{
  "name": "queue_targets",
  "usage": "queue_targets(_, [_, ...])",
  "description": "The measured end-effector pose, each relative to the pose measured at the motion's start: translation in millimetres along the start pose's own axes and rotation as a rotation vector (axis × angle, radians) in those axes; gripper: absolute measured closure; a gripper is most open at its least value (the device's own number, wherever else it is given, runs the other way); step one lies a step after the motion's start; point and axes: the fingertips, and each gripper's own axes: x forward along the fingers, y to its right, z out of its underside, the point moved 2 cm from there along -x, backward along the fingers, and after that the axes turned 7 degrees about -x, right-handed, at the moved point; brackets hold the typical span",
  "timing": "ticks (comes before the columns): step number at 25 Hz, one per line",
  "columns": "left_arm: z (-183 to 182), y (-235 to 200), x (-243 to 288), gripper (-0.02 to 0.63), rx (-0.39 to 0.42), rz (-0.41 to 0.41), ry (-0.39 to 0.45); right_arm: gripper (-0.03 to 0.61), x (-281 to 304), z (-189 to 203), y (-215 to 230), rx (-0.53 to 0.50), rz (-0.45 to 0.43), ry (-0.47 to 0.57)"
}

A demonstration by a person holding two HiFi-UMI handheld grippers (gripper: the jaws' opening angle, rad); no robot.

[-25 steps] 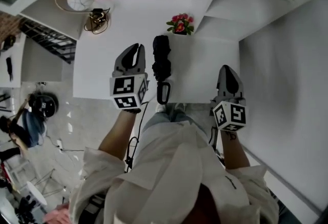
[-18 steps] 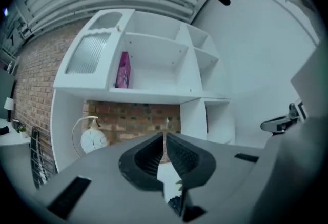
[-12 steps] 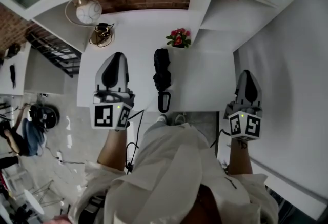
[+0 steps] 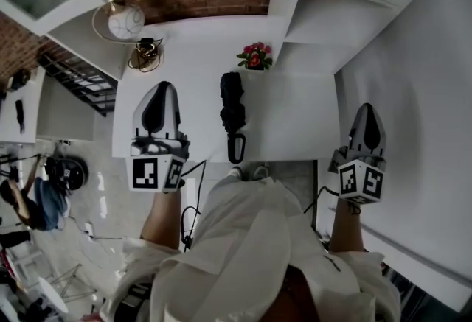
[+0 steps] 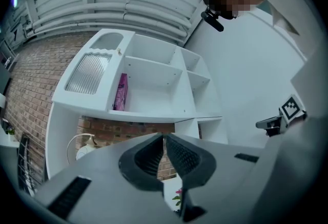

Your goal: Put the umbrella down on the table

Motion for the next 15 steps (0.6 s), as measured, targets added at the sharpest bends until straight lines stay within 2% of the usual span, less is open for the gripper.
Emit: queue_targets(15, [11,12,8,0.572,-0.023,0.015,-0.036,0.561,4,4,0,0.007,-0.011,-0.018])
